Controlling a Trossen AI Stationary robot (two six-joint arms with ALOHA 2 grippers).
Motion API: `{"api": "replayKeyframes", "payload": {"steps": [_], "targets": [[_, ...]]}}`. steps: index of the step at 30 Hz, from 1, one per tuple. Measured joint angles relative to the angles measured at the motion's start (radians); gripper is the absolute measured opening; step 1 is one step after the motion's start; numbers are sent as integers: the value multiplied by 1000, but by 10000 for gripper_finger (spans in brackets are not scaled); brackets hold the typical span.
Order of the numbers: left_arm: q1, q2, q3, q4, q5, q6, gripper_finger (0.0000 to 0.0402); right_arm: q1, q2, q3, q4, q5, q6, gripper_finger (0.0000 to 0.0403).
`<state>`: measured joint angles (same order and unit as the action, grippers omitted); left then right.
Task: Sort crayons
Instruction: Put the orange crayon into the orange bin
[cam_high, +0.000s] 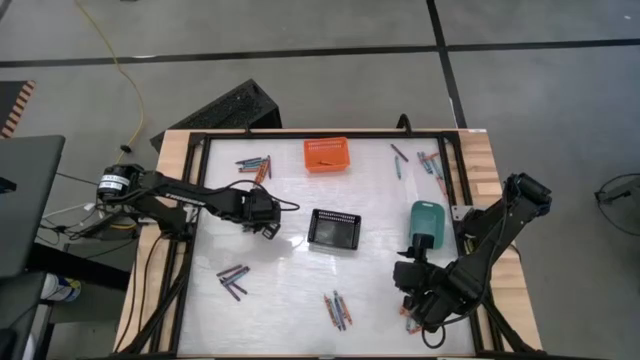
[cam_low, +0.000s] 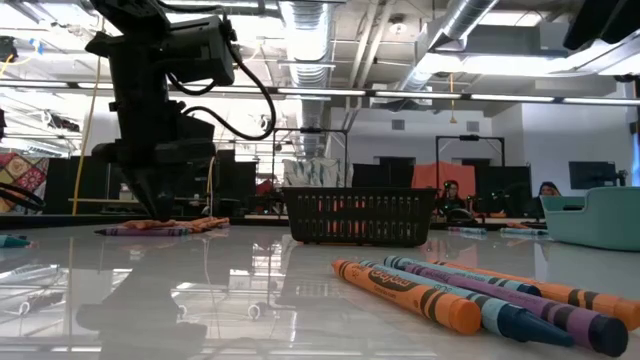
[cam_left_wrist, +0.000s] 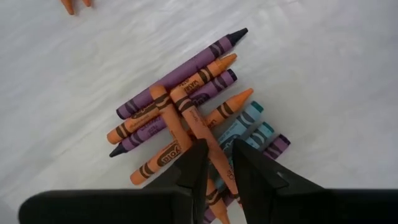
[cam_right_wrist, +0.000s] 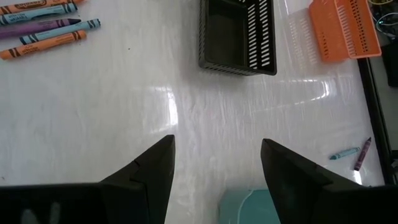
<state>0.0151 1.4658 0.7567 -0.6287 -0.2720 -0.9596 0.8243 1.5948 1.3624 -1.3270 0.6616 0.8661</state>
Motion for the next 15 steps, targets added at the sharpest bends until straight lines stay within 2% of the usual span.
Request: {"api": "replayKeyframes", "payload": {"steps": [15], "targets": [[1,0,0,-28,5,-65,64,29,0,0,0,52,-19,232]]}}
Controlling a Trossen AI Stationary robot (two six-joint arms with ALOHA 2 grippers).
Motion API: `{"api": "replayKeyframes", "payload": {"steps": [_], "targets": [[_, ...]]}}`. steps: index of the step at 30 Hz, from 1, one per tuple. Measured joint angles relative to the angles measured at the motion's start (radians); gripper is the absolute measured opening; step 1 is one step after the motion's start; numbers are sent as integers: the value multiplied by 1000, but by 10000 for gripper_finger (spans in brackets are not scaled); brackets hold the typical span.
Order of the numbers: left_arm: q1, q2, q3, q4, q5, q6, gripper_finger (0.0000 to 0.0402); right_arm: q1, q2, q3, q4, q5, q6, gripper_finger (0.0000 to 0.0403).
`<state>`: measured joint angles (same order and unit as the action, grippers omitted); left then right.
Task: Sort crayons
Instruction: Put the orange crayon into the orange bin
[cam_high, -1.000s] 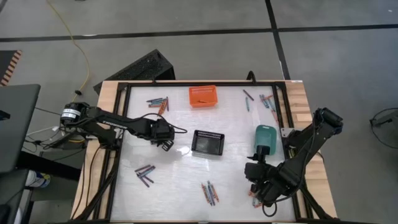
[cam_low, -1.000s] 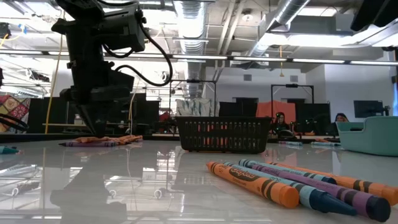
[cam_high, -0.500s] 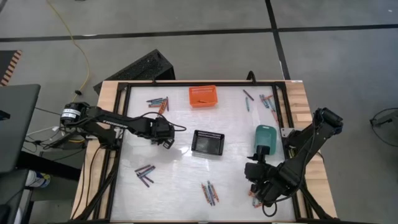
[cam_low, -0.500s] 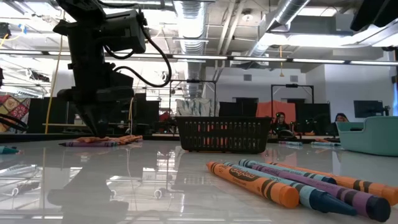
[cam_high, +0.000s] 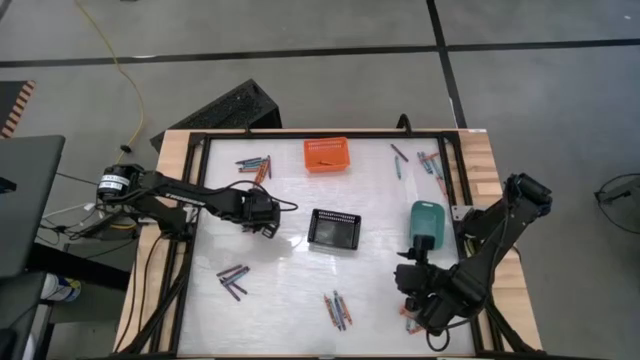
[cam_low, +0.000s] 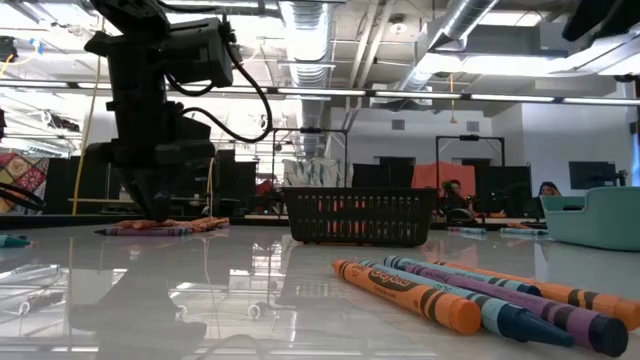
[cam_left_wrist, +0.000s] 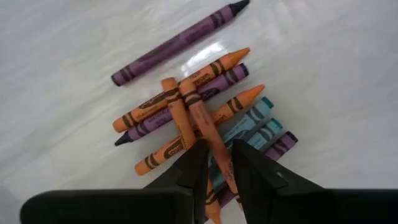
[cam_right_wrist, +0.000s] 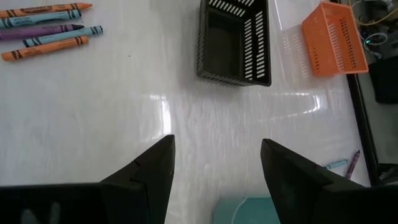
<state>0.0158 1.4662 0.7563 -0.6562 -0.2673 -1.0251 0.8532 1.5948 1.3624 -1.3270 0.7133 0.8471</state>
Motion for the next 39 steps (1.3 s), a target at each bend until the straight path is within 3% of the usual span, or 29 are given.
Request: {"api": "replayKeyframes", "payload": {"steps": [12,22,33,39], "targets": [[0,12,0,-3,20,-8,64,16,0,0,0,23,9,232],[-10,111,16,26,34,18,62,16,0,0,0,30,10,232],[-13,120,80,-9,18,107,12,16,0,0,-4,30,10,232],[-13,120,99,-39,15,133,10,16,0,0,-3,30,10,232]]}}
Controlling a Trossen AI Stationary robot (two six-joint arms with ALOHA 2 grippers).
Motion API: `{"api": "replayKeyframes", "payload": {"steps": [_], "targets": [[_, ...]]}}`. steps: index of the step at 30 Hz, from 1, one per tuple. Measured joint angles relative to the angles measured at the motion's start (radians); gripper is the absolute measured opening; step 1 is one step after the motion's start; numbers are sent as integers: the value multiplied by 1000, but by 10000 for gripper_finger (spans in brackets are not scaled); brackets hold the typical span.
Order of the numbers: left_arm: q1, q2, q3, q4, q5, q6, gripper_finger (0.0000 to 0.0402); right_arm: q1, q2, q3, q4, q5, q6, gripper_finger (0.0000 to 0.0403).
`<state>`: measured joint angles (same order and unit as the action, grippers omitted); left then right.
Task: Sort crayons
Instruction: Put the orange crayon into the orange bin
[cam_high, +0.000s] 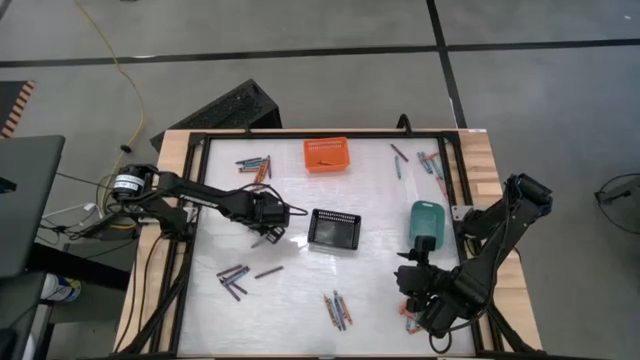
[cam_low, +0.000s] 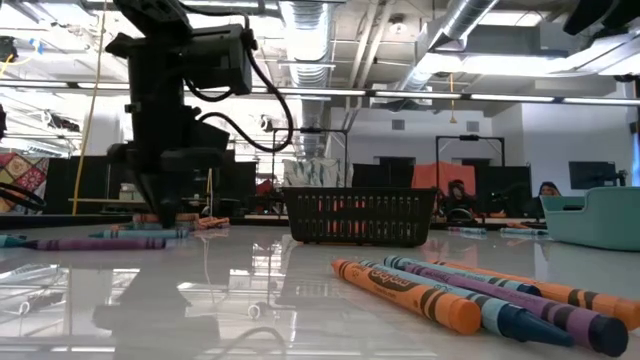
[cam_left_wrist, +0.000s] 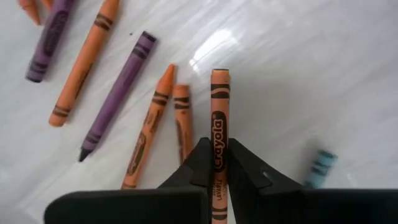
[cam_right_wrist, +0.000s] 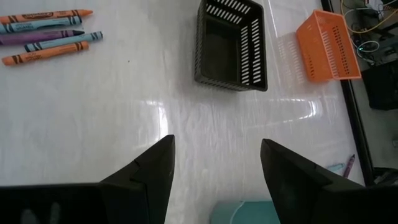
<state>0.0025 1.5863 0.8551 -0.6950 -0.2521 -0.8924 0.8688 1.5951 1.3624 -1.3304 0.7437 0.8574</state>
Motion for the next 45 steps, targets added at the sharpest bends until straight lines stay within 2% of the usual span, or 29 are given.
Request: {"api": "replayKeyframes", "payload": {"steps": [5,7,10,15,18,21,26,29,32,35,38,45], "targets": [[0,-1,1,-15,-5,25,10,0,0,-3,56,0,-19,232],[0,-1,1,-14,-6,35,12,-6,0,-20,143,-1,-83,232],[1,-1,1,-15,-6,44,24,-37,0,-82,400,-36,-257,232],[1,-1,1,-20,-1,70,44,-157,39,-233,1008,-260,-597,232],[1,-2,1,-25,-1,90,47,-229,117,-250,1250,-393,-719,232],[1,-2,1,-29,2,114,48,-288,228,-205,1410,-528,-789,232],[1,-2,2,-32,2,150,48,-343,458,-24,1409,-681,-831,232],[1,-3,2,-34,0,159,49,-371,535,77,1388,-791,-833,229],[1,-3,2,-32,-3,177,49,-389,551,145,1370,-787,-860,217],[1,-3,2,-36,-6,195,49,-405,552,155,1374,-748,-892,201],[1,-3,2,-39,-1,204,49,-430,573,156,1390,-776,-880,187],[1,-3,2,-47,-6,203,49,-425,728,216,1435,-810,-833,180]]}}
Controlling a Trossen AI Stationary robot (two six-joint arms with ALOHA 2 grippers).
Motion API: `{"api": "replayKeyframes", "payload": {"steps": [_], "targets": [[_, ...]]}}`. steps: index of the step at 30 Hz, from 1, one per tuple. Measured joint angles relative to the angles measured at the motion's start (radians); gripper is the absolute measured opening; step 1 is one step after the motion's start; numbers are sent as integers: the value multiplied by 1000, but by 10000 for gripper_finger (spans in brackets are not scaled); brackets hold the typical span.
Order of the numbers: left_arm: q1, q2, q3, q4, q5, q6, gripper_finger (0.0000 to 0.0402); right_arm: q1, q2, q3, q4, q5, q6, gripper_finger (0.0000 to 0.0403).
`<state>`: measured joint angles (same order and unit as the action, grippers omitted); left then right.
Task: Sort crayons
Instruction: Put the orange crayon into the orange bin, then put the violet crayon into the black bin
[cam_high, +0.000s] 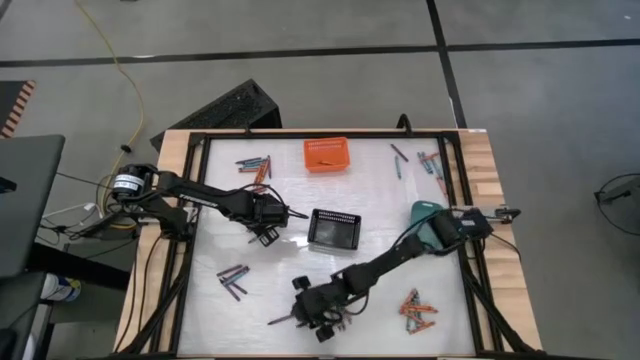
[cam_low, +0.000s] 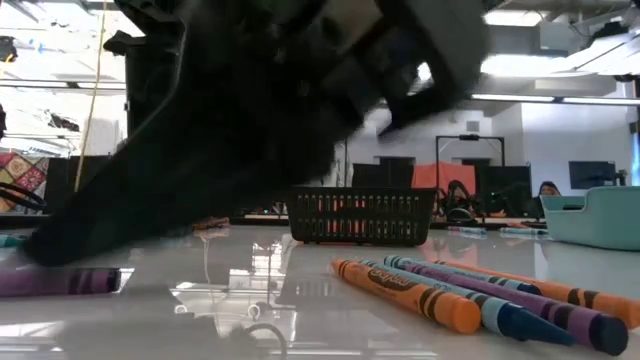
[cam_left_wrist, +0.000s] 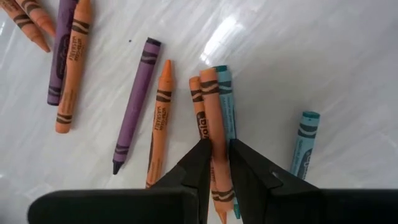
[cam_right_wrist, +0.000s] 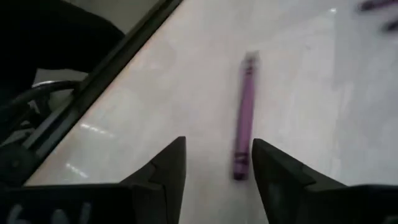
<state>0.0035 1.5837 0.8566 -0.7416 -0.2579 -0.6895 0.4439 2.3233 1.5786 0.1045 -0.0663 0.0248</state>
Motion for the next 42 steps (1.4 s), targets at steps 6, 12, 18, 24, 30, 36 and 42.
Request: {"api": "replayKeyframes", "payload": {"steps": [6,12,18,24,30,36,42], "targets": [[-1,0,0,-8,11,4,49,19,93,133,-79,82,3,187],[-1,0,0,-12,16,36,49,19,144,191,-122,122,40,152],[-1,-9,0,-12,17,65,49,14,143,190,-147,167,47,94],[-1,-64,0,-16,10,66,49,4,142,190,-160,165,56,48],[-1,-113,0,-55,7,60,46,-1,142,189,-169,164,43,17],[-39,-176,0,-70,81,76,45,-5,128,189,-223,161,28,10],[-78,-233,0,-122,63,73,45,-12,63,184,-367,177,-40,8]]}}
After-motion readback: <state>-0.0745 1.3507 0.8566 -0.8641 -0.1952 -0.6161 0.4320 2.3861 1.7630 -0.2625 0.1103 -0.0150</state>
